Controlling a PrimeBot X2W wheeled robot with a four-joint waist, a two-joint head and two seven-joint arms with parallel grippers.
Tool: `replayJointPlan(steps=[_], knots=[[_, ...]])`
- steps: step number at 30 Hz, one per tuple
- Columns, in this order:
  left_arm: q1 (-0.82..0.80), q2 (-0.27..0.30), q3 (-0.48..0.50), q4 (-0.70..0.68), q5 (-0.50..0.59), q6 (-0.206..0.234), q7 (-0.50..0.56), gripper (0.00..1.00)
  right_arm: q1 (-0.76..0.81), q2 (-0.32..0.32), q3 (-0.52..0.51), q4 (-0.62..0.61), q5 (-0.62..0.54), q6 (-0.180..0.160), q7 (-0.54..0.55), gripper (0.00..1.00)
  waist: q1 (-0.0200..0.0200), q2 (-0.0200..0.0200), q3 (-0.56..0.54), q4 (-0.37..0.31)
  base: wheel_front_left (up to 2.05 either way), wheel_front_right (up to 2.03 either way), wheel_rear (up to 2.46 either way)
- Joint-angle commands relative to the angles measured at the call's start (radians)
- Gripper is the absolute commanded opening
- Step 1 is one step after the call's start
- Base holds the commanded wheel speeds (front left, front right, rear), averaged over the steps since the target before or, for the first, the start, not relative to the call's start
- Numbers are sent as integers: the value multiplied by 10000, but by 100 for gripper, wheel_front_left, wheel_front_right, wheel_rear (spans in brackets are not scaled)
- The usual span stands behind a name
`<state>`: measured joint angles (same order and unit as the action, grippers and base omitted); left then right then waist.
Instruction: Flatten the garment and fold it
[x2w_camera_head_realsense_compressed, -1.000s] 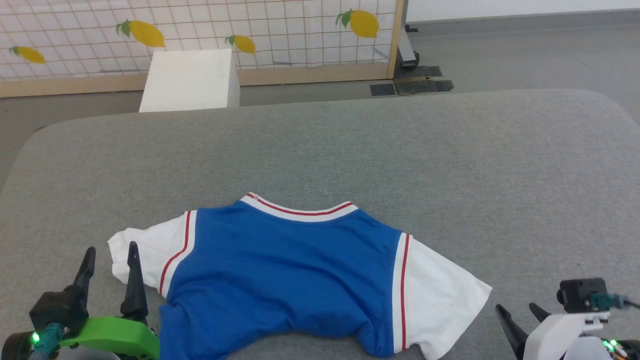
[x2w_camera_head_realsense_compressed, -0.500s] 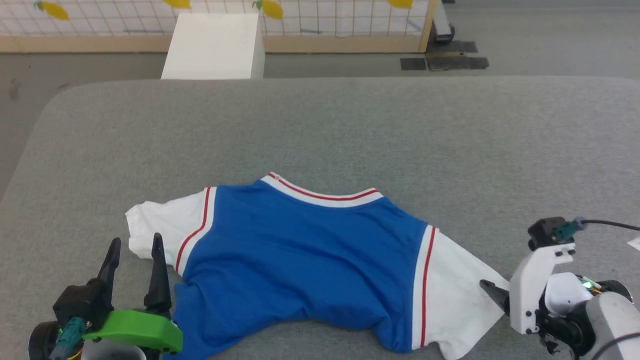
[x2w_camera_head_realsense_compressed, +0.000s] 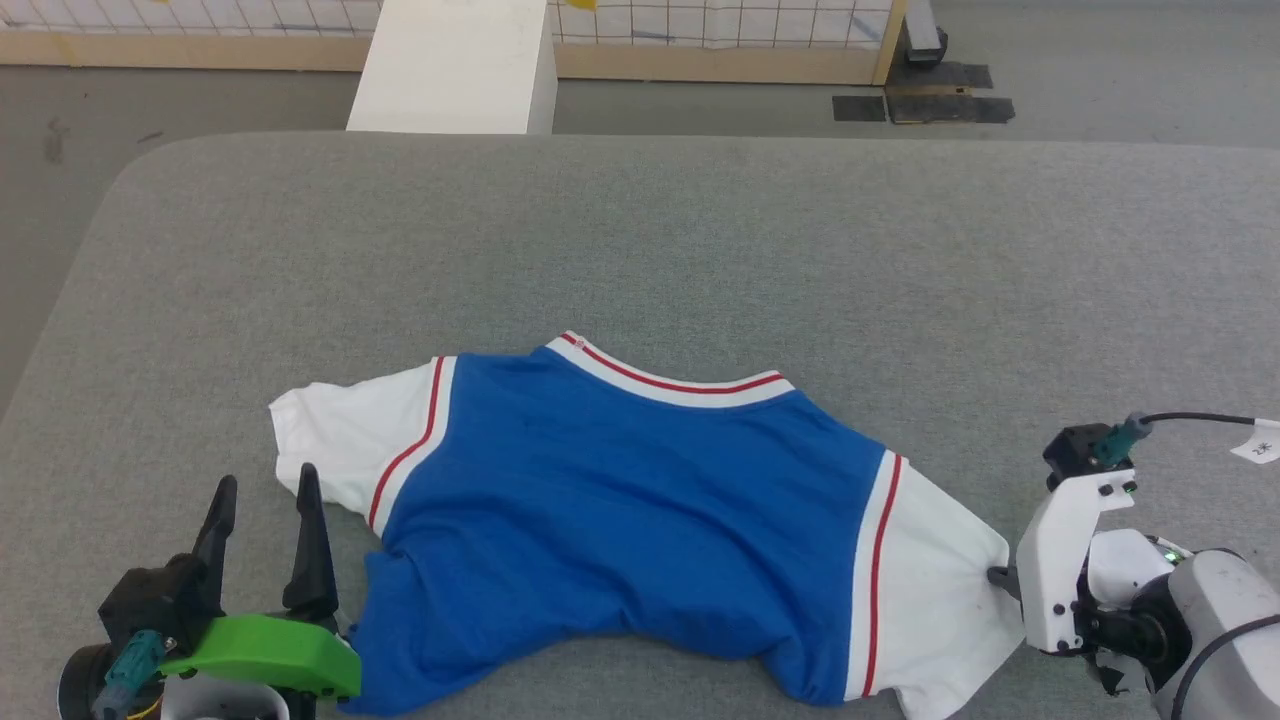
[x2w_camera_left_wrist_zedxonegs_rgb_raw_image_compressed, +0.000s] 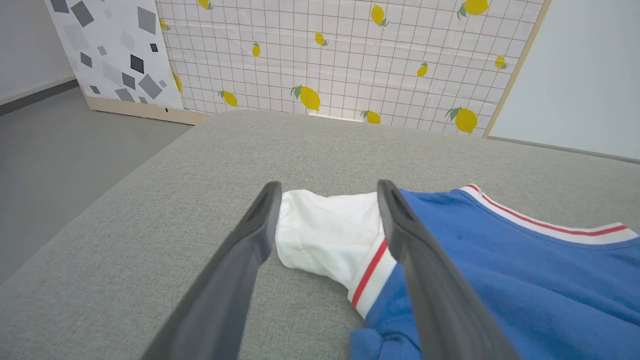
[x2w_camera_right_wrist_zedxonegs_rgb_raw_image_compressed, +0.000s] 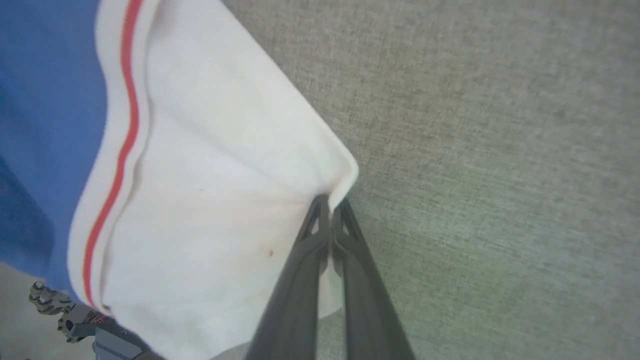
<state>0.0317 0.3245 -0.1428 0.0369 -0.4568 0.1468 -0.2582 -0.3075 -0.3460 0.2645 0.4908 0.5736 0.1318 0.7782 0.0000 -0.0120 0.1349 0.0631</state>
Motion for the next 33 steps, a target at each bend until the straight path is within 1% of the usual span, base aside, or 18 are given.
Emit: replayJointPlan(steps=[1,4,7,10,13,17,18,23,26,29,33], knots=[[34,-31,66,93,119,-90,-35,100,537,335,472,438,63,-11,-35,0,0,120,-136,-105,0,0,0],[30,-6,103,344,-18,-218,24,100,357,115,498,173,-31,-11,-746,0,0,120,-399,-195,0,0,0],[-210,199,231,605,-239,-409,236,100,267,-97,270,-151,-224,-11,-1360,0,0,120,-617,-279,0,0,0],[-722,561,315,941,-548,-775,780,100,344,-282,-121,-571,-456,-11,-1723,0,0,120,-766,-379,0,0,0],[-1407,980,365,1316,-853,-1205,1419,100,558,-377,-518,-1016,-599,-11,-1770,0,0,120,-833,-520,0,0,0],[-2476,1551,316,2114,-1352,-1793,2756,100,819,-402,-874,-1675,-787,-11,-1625,0,0,120,-691,-838,0,0,0],[-2791,1694,269,2408,-1524,-1960,3227,100,865,-370,-927,-1870,-830,-11,-1558,0,0,120,-606,-938,0,0,0],[-4214,2277,-12,3689,-2326,-2443,5494,100,896,-170,-1085,-2688,-1034,-11,-1233,0,0,120,26,-1486,0,0,0],[-4878,2548,-306,4180,-2793,-2631,6726,100,836,-56,-1138,-3017,-1124,-11,-1136,0,0,120,420,-1741,0,0,0],[-5397,2807,-542,4578,-3278,-2710,7919,100,708,39,-1124,-3291,-1163,-11,-1081,0,0,120,912,-2006,0,0,0],[-5776,3081,-750,5092,-3661,-2742,8950,100,540,184,-1055,-3485,-1187,-11,-1122,0,0,120,1430,-2268,0,0,0]])
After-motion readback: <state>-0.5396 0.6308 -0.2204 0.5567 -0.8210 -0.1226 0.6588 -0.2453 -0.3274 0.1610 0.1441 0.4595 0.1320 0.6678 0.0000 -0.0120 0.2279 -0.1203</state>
